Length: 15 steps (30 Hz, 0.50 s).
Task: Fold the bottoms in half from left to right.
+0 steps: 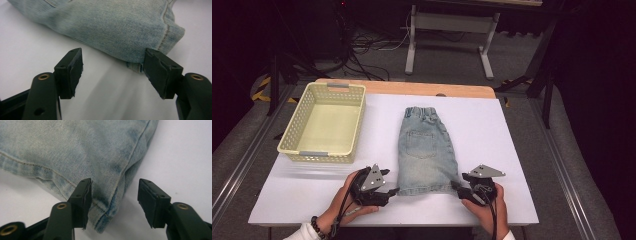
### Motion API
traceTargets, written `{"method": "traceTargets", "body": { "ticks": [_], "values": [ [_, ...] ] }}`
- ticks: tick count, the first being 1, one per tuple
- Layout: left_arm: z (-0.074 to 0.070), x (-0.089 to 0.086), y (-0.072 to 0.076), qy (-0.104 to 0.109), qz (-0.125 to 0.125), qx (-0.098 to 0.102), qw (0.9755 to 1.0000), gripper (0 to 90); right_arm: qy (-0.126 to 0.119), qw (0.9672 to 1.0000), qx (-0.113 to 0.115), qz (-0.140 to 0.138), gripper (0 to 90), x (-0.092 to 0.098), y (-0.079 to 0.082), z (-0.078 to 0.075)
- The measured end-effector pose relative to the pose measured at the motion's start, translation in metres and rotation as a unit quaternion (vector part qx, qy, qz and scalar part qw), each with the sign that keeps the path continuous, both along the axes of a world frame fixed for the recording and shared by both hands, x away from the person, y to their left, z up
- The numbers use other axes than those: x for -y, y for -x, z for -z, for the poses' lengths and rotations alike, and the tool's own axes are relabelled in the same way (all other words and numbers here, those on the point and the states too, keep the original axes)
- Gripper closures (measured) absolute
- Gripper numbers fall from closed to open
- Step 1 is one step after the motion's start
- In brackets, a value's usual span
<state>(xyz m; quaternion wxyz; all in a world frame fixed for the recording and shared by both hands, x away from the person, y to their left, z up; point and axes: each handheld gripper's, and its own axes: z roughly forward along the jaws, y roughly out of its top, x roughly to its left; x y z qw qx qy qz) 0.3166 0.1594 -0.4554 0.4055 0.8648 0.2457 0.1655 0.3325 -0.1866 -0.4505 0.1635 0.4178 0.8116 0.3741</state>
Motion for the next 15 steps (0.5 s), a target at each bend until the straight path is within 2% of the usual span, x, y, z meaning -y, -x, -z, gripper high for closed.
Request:
{"method": "traceTargets", "body": {
  "ticks": [1, 5, 7, 10, 12, 15],
  "values": [
    [0.0, 0.001, -0.001, 0.003, 0.003, -0.003, 1.0, 32.2, -0.009, 0.9999, -0.01, 0.001, 44.8, 0.002, -0.002, 0.002],
    [-0.003, -0.004, 0.0, 0.011, 0.002, -0.006, 0.9999, 30.9, -0.016, 0.9996, -0.024, 0.0, 44.4, 0.003, -0.004, 0.004],
    [-0.006, -0.009, 0.0, 0.013, 0.004, -0.003, 0.9999, 29.9, -0.022, 0.9994, -0.028, -0.006, 48.6, 0.005, -0.004, 0.004],
    [-0.009, -0.012, 0.001, 0.029, 0.01, -0.015, 0.9994, 28.7, -0.03, 0.9989, -0.034, -0.014, 53.0, 0.004, -0.004, 0.005],
    [-0.008, -0.008, 0.003, 0.033, 0.024, -0.023, 0.9989, 27.7, -0.031, 0.9987, -0.035, -0.02, 55.9, 0.004, -0.005, 0.005],
    [-0.004, 0.003, 0.004, 0.014, 0.036, -0.027, 0.9989, 25.8, -0.045, 0.9979, -0.043, -0.019, 56.9, 0.004, -0.006, 0.007]
  ]
}}
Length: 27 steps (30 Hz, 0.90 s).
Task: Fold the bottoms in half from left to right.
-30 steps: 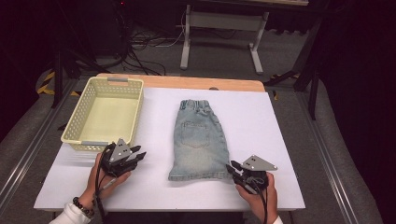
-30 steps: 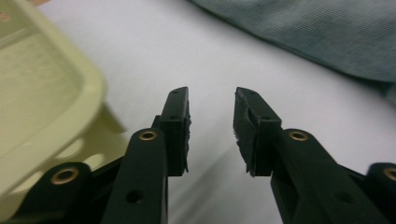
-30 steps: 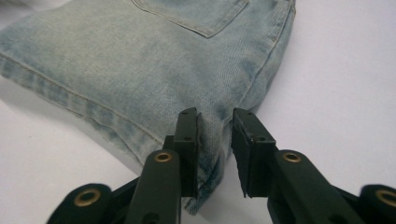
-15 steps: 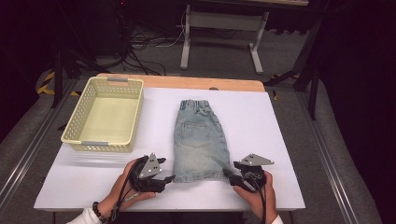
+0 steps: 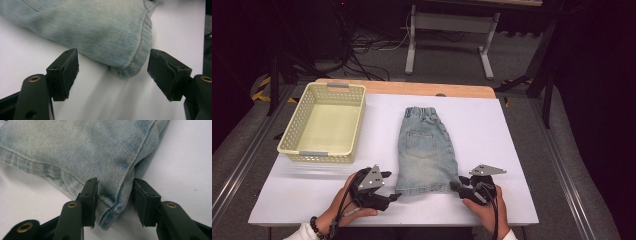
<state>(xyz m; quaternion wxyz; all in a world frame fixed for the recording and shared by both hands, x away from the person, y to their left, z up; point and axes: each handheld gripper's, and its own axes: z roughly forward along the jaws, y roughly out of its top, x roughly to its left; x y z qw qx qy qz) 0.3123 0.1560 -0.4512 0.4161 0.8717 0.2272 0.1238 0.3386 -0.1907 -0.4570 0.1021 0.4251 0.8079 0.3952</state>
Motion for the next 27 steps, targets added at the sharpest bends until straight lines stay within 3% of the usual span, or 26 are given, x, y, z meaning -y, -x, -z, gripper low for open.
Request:
{"method": "traceTargets", "body": {
  "ticks": [7, 13, 15, 17, 20, 27],
  "values": [
    [0.008, 0.019, -0.008, -0.025, 0.014, -0.013, 0.9995, 31.8, 0.002, 0.9997, 0.004, -0.022, 71.5, -0.002, 0.001, -0.001],
    [0.011, 0.019, -0.017, -0.039, 0.012, -0.027, 0.9988, 54.5, 0.01, 0.9995, 0.022, -0.022, 82.6, -0.003, 0.004, -0.004],
    [0.01, 0.018, -0.018, -0.041, 0.016, -0.029, 0.9986, 67.7, 0.016, 0.9992, 0.028, -0.025, 84.2, -0.003, 0.005, -0.007],
    [0.01, 0.018, -0.019, -0.041, 0.018, -0.03, 0.9985, 70.8, 0.017, 0.9992, 0.028, -0.024, 84.3, -0.003, 0.005, -0.007],
    [0.009, 0.016, -0.018, -0.047, 0.023, -0.022, 0.9984, 78.1, 0.022, 0.9989, 0.031, -0.026, 85.3, -0.003, 0.007, -0.008],
    [0.002, 0.012, -0.006, -0.065, 0.036, -0.002, 0.9972, 80.7, 0.039, 0.9975, 0.045, -0.038, 84.9, -0.007, 0.015, -0.015]
  ]
}}
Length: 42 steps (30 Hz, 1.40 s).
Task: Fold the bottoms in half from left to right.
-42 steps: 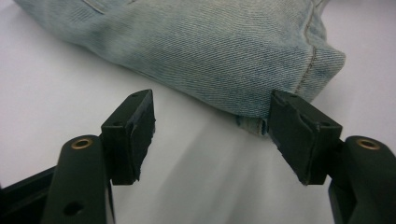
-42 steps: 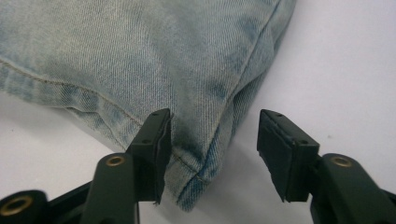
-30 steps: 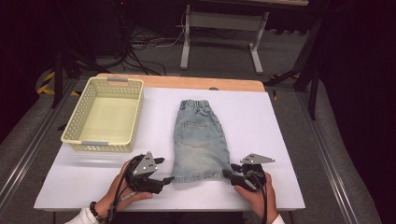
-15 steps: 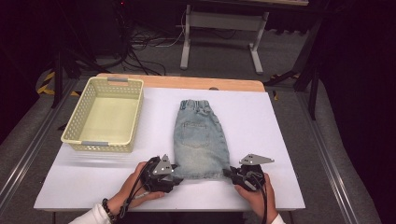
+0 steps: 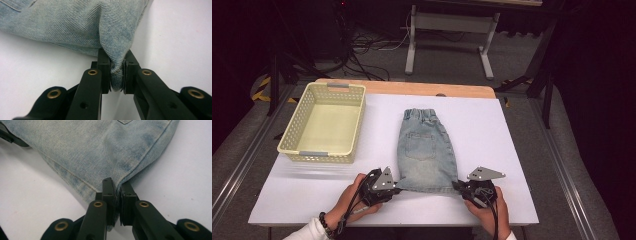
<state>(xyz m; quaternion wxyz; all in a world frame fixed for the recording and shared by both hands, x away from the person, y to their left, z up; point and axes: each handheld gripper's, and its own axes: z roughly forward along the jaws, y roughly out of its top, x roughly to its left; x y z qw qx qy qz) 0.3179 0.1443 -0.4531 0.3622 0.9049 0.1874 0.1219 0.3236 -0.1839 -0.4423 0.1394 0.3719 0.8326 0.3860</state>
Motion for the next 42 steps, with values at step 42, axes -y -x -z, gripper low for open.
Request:
{"method": "traceTargets", "body": {
  "ticks": [42],
  "values": [
    [-0.016, -0.056, 0.037, 0.074, 0.006, 0.024, 0.997, 67.9, -0.047, 0.9914, 0.121, 0.02, 52.3, 0.002, 0.004, -0.014]
  ]
}}
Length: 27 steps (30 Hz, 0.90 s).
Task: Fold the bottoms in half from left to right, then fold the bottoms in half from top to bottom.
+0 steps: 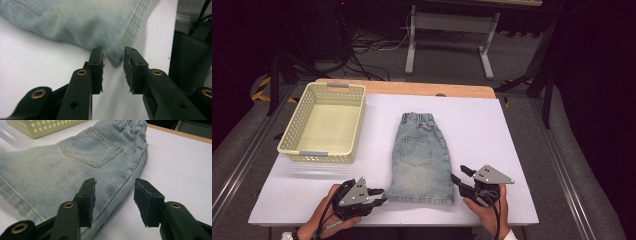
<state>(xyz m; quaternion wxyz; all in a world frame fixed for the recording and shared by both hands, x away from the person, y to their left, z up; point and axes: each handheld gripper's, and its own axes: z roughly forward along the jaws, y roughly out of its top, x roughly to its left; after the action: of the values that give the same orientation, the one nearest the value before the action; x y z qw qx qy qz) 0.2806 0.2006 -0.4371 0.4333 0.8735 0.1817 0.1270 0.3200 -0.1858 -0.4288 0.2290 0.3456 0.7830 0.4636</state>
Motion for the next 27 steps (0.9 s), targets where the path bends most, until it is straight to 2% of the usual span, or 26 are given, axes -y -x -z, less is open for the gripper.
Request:
{"method": "traceTargets", "body": {
  "ticks": [3, 5, 9, 15, 20, 27],
  "values": [
    [-0.004, -0.005, -0.001, 0.011, -0.003, 0.005, 0.9999, 65.2, 0.0, 1.0, 0.001, -0.001, 51.7, -0.001, -0.001, 0.0],
    [-0.005, -0.011, -0.002, 0.015, -0.023, 0.009, 0.9996, 64.3, -0.001, 1.0, 0.002, -0.002, 50.4, -0.002, -0.004, 0.001],
    [-0.004, -0.016, -0.005, 0.014, -0.047, 0.013, 0.9987, 61.4, 0.005, 0.9999, 0.005, -0.009, 48.6, -0.007, -0.008, 0.002],
    [0.0, -0.016, -0.007, -0.005, -0.075, 0.029, 0.9968, 54.0, 0.015, 0.9997, 0.009, -0.02, 46.8, -0.013, -0.012, 0.002],
    [0.005, -0.013, -0.008, -0.013, -0.085, 0.028, 0.9959, 47.4, 0.021, 0.9994, 0.01, -0.026, 45.4, -0.017, -0.013, 0.002],
    [0.006, -0.006, -0.016, -0.012, -0.11, 0.024, 0.9936, 28.1, 0.025, 0.9993, 0.007, -0.025, 40.9, -0.019, -0.016, 0.005]
  ]
}}
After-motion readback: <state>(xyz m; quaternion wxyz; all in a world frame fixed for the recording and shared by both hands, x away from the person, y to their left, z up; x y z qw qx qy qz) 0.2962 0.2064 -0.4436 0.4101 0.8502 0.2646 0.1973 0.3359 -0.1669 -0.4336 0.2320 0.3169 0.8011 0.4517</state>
